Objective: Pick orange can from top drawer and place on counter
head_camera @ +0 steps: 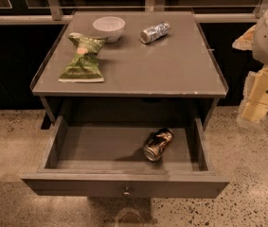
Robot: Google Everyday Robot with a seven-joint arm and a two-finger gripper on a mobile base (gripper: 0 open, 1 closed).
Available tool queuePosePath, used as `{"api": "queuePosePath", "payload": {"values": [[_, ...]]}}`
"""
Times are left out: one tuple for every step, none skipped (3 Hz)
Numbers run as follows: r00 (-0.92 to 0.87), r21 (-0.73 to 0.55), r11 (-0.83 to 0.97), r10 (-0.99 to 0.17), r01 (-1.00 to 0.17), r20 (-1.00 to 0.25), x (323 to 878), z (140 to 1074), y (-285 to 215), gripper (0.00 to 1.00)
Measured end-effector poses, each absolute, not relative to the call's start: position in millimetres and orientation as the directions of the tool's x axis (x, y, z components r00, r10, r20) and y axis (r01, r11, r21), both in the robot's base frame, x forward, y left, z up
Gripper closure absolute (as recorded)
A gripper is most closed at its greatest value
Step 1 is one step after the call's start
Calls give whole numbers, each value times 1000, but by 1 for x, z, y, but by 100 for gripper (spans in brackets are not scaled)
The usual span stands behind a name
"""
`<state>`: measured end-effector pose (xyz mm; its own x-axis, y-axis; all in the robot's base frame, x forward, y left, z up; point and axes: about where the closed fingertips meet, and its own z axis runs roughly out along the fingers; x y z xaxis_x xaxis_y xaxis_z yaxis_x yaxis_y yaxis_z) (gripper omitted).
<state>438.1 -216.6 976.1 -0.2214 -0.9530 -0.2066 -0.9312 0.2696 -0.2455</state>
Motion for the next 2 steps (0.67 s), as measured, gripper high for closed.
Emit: {"api": "queuePosePath", "payload": {"values": [[-217, -256, 267, -954, -929, -207, 439, 978, -215, 0], [-270, -305, 340, -930, -890, -250, 444, 977, -211, 0]]}}
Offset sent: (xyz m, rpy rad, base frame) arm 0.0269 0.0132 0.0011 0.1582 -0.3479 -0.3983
